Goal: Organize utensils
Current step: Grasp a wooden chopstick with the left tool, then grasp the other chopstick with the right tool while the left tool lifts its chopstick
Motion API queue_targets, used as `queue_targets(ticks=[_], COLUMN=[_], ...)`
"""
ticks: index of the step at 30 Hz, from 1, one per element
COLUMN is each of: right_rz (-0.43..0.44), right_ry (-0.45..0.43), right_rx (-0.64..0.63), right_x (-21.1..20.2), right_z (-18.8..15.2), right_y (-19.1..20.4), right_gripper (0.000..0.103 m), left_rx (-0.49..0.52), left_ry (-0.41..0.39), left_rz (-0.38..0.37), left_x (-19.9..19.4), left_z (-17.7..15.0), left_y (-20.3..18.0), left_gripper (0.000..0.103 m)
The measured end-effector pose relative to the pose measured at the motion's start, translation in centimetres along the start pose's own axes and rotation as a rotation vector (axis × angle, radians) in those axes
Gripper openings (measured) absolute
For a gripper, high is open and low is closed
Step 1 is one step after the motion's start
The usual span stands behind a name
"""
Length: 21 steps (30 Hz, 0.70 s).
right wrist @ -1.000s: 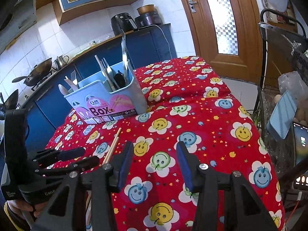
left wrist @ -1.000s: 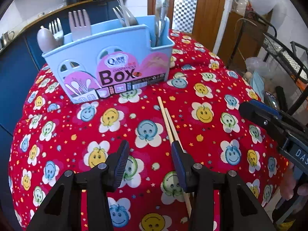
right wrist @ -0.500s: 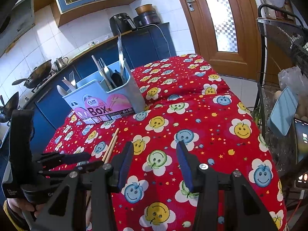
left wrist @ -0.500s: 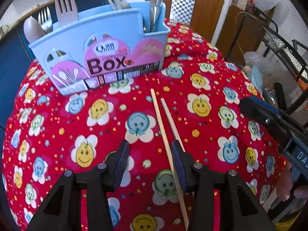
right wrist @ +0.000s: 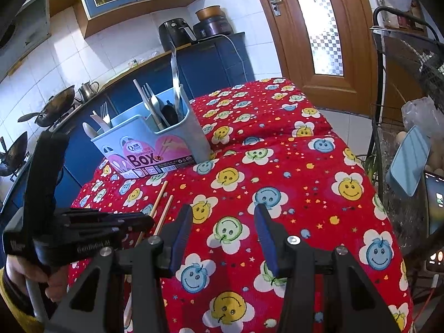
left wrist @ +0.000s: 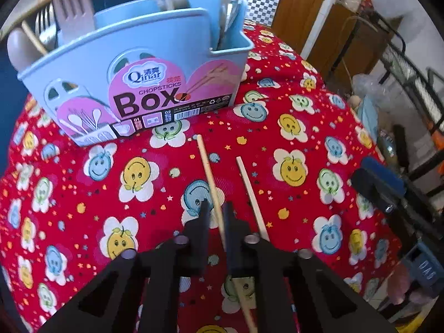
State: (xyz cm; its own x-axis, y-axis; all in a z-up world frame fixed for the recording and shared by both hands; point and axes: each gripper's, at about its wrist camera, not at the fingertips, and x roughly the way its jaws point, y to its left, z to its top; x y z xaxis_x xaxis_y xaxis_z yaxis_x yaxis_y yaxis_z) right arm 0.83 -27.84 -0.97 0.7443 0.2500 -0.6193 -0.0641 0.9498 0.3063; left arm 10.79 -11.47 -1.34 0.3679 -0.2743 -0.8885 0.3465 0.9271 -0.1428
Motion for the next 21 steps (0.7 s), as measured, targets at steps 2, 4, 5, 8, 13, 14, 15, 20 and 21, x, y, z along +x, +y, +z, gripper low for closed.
queue_targets(ticks=[2,4,5,8,13,14,15,20,21], right_rz=[0.002,0.004,0.006,0.014,0.036,0.038,0.039,0.047,0.05], right_ry=[0.006,0.012,0.018,0.037,0.084,0.095,0.107,0.171,0.185], right_rx=[-0.004,-0.009,-0.011,-0.018,-0.037,-0.046,-0.06,-0.123,-0.128], right_x=[0.0,0.1,0.2,0.4,1.1,1.2,1.4,2.3,2.5], right_z=[0.1,0.2,0.3,0.4,0.9,0.9,1.0,1.6,1.7], right_y=[0.2,0.4,0.5,1.1,2.5,2.9,3.3,5.6,5.8], right_gripper=[0.049,0.049,0.049,0.049,0.049,0.049,0.049,0.049,0.049], left_rx=[-0.048,-0.084,-0.105,-0.139,-0.193,-0.199,-0.201,-0.208,-0.206], left_ry=[-0.004,-0.017,-0.025,-0.056,-0.134,-0.155,-0.173,-0.267,-0.287], left_rz=[-0.045,-0.081,-0.092,-0.099,-0.115,-0.111,-0.107,-0.07,-0.061], left_x=[-0.1,-0.4,-0.5,-1.2,-3.5,-4.2,-4.6,-7.2,-7.6], left_z=[0.0,-0.4,-0.6,-1.1,-1.9,-2.1,-2.1,-2.7,-2.8], left_y=[0.8,1.6,2.0,2.9,4.9,5.3,5.7,7.3,7.6], left_gripper=[0.005,0.004,0.004,0.004,0.004,0.004,0.004,0.004,0.004])
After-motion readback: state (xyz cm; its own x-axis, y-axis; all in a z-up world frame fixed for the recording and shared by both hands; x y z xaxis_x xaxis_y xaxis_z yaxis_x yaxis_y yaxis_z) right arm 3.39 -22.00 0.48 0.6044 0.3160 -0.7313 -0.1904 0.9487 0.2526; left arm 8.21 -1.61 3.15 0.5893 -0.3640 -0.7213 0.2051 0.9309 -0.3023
